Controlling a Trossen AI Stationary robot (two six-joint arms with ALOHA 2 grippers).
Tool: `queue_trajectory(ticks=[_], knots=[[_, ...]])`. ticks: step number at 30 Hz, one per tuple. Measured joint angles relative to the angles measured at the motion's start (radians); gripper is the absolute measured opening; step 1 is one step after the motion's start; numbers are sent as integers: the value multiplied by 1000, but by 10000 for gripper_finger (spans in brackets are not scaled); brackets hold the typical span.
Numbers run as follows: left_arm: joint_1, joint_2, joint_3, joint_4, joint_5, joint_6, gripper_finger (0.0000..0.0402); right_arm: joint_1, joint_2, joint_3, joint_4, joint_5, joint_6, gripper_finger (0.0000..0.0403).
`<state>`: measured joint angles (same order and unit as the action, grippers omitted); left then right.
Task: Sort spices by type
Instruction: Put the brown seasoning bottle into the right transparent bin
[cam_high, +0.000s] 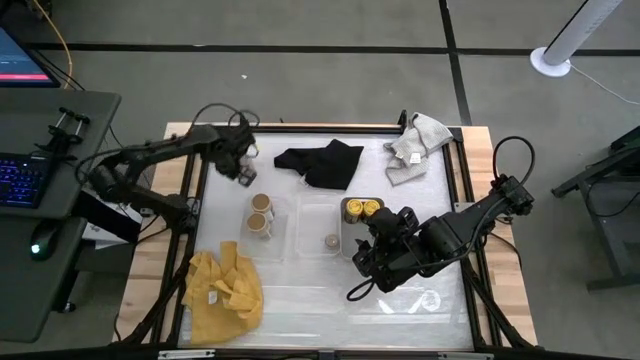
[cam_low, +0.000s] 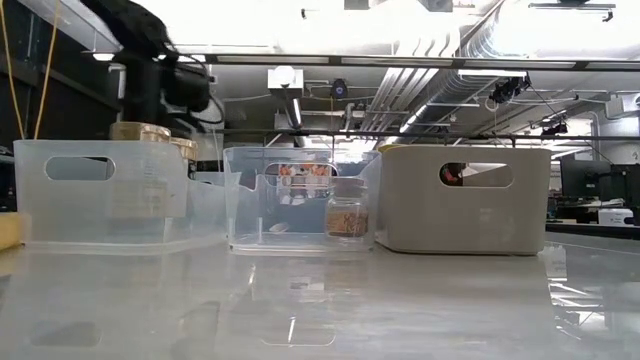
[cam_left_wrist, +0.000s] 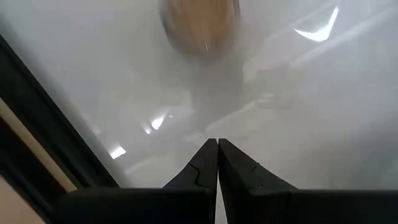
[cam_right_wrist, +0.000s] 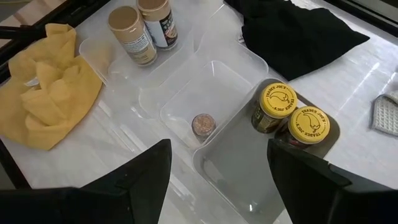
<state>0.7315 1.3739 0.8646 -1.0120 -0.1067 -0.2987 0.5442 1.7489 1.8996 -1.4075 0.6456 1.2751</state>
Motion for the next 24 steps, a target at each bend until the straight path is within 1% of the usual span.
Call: queue_trajectory(ticks=[3, 5, 8, 11, 14, 17, 20, 24], knots=[[-49, -112, -81, -1, 23, -77, 0, 0, 0, 0, -2, 0, 0, 261], [-67, -187, -93, 13, 24, -96, 0, 0, 0, 0, -5, 2, -11, 261], [-64, -267, -77, 73, 21, -53, 0, -3, 0, 0, -6, 7, -37, 261], [-44, -291, -33, 141, 24, 30, 0, -16, 0, 0, -5, 9, -52, 261], [-6, -230, 17, 135, 26, 63, 5, -34, 0, 0, -2, 6, -81, 261], [29, -134, 78, 118, 27, 117, 27, -49, 0, 0, 7, -13, -103, 261], [64, -19, 152, 86, 23, 173, 66, -55, 0, 0, 24, -42, -128, 261], [102, 115, 264, 7, 15, 228, 133, -53, 0, 0, 25, -83, -143, 261]])
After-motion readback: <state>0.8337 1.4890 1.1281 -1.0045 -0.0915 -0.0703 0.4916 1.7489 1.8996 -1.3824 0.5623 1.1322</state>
